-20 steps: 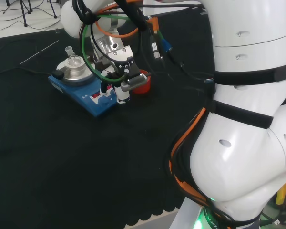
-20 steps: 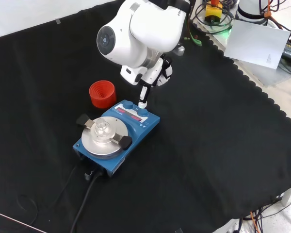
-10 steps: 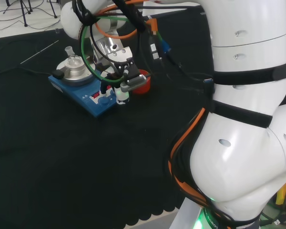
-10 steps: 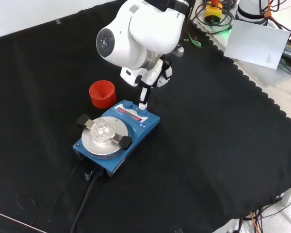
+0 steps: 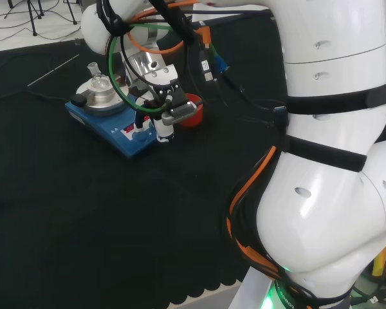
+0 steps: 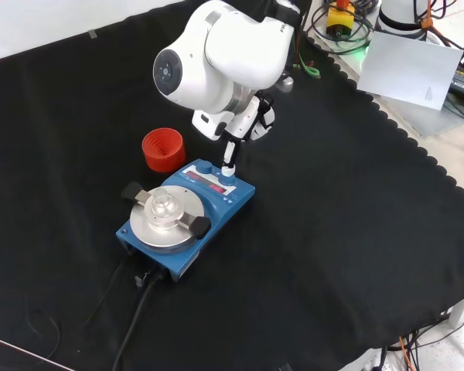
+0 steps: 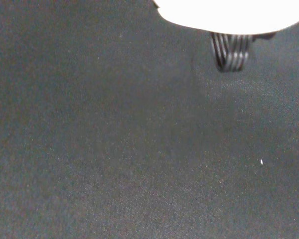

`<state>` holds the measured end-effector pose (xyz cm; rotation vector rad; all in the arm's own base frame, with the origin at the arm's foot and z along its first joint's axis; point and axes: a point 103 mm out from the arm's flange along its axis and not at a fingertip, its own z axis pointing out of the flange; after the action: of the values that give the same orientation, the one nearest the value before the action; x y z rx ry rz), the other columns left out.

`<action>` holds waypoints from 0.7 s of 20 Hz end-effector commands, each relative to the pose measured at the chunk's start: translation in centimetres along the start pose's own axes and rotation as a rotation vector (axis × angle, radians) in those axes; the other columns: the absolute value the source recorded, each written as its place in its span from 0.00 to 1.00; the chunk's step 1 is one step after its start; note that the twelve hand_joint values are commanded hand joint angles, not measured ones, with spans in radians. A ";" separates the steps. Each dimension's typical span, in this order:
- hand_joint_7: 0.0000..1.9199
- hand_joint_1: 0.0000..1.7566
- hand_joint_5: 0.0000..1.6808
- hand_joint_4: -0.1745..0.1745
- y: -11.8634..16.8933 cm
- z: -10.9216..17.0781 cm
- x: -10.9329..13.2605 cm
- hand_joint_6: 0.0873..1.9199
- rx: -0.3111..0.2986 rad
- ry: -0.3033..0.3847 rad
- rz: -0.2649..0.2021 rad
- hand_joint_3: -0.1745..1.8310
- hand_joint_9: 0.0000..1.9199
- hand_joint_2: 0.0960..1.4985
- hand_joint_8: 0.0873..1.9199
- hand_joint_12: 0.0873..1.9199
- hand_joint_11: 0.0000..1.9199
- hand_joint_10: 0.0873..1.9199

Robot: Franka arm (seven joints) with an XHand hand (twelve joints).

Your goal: Turn on the heater.

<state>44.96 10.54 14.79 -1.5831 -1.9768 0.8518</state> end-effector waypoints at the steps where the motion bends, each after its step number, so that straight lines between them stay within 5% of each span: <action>1: 0.87 0.88 0.21 0.54 0.1 0.1 0.1 0.00 0.003 -0.003 0.003 0.73 0.99 0.29 0.94 0.73 0.95 0.71; 14: 0.87 0.88 0.21 0.54 0.4 0.2 0.2 0.00 0.008 0.004 0.000 0.74 0.99 0.29 0.94 0.73 0.95 0.71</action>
<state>45.03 10.77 14.42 -1.5830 -1.9686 0.8585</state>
